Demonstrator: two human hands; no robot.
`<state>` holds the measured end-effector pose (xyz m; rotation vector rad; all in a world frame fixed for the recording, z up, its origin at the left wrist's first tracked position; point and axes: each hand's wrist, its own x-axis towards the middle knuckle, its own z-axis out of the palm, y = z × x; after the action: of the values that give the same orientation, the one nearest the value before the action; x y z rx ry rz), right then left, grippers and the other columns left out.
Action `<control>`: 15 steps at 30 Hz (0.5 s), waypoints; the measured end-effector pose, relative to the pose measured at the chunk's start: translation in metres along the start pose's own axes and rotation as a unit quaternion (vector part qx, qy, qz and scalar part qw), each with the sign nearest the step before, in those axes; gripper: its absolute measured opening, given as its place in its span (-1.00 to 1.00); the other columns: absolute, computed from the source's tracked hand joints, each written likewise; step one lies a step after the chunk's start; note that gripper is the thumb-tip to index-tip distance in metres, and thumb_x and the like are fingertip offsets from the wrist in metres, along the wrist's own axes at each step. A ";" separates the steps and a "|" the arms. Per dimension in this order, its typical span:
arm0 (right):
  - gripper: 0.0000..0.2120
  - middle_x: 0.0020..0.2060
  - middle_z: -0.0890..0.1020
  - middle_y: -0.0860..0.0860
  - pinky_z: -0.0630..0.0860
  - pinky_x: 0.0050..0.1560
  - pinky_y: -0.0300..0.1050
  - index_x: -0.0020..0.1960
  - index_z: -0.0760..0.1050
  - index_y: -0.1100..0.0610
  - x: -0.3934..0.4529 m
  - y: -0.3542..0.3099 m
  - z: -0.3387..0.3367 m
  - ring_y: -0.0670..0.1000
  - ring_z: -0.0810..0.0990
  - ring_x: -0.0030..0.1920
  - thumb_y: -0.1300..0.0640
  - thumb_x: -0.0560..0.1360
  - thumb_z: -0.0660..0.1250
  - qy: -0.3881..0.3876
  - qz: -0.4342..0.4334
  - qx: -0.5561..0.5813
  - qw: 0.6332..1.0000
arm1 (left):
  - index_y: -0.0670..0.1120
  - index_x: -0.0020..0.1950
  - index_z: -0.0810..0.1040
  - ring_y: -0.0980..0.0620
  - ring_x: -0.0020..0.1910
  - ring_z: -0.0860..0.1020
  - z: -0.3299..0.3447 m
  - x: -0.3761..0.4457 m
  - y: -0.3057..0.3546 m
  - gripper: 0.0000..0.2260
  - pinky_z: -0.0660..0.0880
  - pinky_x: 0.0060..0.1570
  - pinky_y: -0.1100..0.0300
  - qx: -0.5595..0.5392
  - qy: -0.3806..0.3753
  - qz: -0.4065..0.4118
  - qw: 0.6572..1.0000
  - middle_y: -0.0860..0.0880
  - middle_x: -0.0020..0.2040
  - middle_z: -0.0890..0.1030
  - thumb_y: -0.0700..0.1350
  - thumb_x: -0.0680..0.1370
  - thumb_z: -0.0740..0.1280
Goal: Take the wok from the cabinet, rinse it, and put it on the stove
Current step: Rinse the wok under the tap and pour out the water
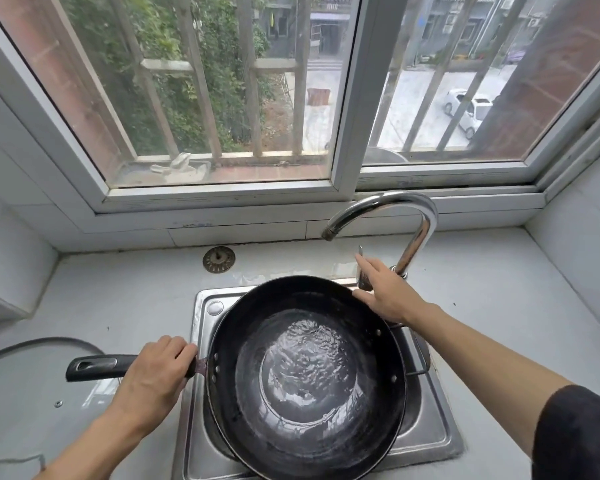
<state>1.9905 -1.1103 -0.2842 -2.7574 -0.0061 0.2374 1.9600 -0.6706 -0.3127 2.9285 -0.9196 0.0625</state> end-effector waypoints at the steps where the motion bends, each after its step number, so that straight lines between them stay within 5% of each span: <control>1: -0.29 0.46 0.25 -0.02 0.37 0.35 0.01 0.56 0.02 0.04 -0.007 0.003 -0.002 0.06 0.37 0.37 -0.08 0.54 0.29 0.000 -0.010 0.004 1.000 | -0.04 -0.18 0.48 -0.10 -0.30 0.43 -0.001 0.000 0.000 -0.62 0.35 -0.37 0.05 0.001 -0.005 0.000 1.000 0.00 -0.24 0.46 -0.23 0.16 0.59; 7: -0.32 0.45 0.33 0.00 0.29 0.41 -0.06 0.51 0.19 0.02 -0.059 0.023 -0.013 0.04 0.34 0.41 -0.08 0.49 0.38 -0.068 -0.009 -0.049 0.996 | -0.06 -0.18 0.51 -0.12 -0.31 0.46 -0.008 0.001 0.002 -0.60 0.38 -0.37 0.05 0.011 -0.029 0.006 1.000 -0.01 -0.25 0.48 -0.23 0.11 0.61; 12: -0.07 0.47 0.26 -0.01 0.22 0.45 -0.11 0.52 0.17 0.02 -0.099 0.045 -0.005 0.03 0.26 0.45 -0.12 0.28 0.54 -0.169 0.016 -0.121 0.978 | -0.05 -0.20 0.52 -0.10 -0.32 0.45 -0.008 0.002 -0.002 -0.60 0.37 -0.37 0.09 0.018 -0.056 0.015 0.998 0.01 -0.27 0.50 -0.20 0.10 0.63; 15: 0.00 0.51 0.19 0.00 0.22 0.45 -0.11 0.53 0.13 0.03 -0.110 0.051 0.006 0.06 0.23 0.47 -0.07 0.24 0.59 -0.145 0.008 -0.154 0.977 | -0.03 -0.25 0.52 -0.07 -0.36 0.45 -0.012 0.006 -0.003 -0.59 0.35 -0.40 0.11 0.035 -0.087 0.021 0.995 0.05 -0.34 0.48 -0.18 0.06 0.64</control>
<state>1.8800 -1.1591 -0.2900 -3.0001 -0.1053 0.6947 1.9661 -0.6705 -0.3005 3.0169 -1.0218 -0.1634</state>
